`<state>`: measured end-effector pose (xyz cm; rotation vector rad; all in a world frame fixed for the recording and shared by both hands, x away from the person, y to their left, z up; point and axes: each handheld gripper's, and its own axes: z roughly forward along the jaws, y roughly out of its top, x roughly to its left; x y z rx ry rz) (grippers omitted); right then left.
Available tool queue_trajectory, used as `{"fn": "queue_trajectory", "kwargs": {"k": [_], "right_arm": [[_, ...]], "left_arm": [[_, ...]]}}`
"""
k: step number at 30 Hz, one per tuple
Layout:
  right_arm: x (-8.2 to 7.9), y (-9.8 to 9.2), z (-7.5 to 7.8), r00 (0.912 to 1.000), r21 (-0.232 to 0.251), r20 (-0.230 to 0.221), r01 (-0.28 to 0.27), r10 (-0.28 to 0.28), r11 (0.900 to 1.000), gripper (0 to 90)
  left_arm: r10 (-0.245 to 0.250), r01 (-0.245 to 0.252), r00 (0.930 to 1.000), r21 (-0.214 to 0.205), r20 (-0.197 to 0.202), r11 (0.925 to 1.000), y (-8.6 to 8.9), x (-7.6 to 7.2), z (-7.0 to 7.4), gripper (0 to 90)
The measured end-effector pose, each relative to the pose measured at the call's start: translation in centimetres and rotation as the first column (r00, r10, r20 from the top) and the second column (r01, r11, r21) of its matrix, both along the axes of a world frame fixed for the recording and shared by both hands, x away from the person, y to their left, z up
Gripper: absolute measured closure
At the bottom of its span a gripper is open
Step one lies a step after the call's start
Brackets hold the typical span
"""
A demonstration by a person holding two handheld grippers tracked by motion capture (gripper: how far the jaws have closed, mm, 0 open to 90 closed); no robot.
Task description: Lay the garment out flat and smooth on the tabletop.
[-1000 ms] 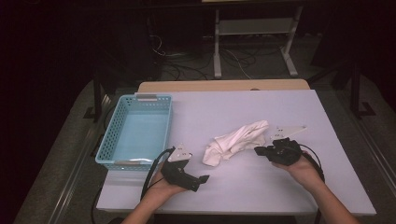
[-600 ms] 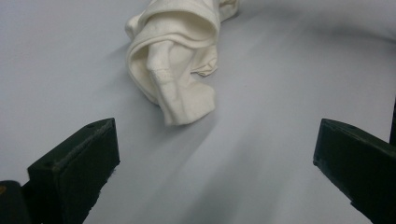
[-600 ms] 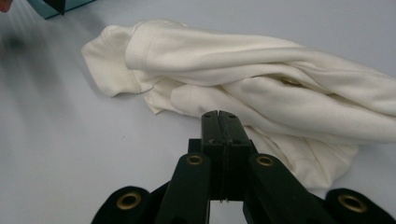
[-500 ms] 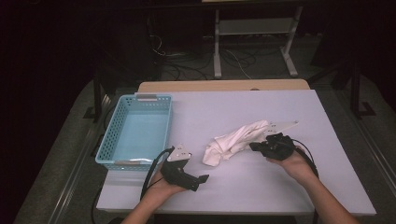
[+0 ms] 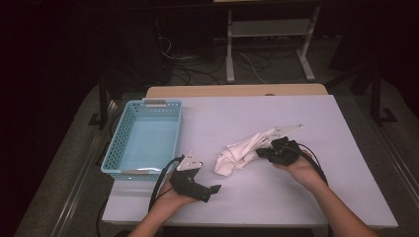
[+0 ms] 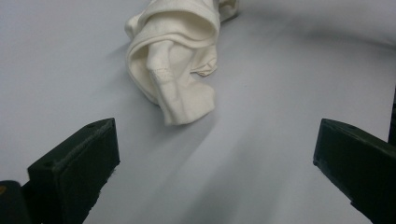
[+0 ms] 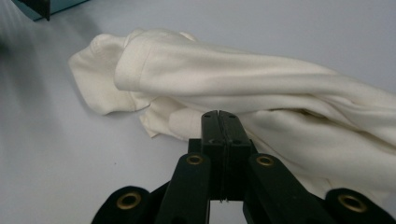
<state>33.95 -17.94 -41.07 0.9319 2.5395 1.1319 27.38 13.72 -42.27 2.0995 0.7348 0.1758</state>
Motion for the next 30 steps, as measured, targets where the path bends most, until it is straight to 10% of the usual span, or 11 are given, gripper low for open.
{"fn": "queue_trajectory", "kwargs": {"k": [30], "right_arm": [[3.8, 3.1, 0.0, 0.9997, 0.016, 0.000, 0.025, -0.025, 0.9996, 88.0]], "left_arm": [[0.002, -0.002, 1.0000, -0.005, -0.006, 1.0000, 0.1, 0.1, -0.1, 0.0]]}}
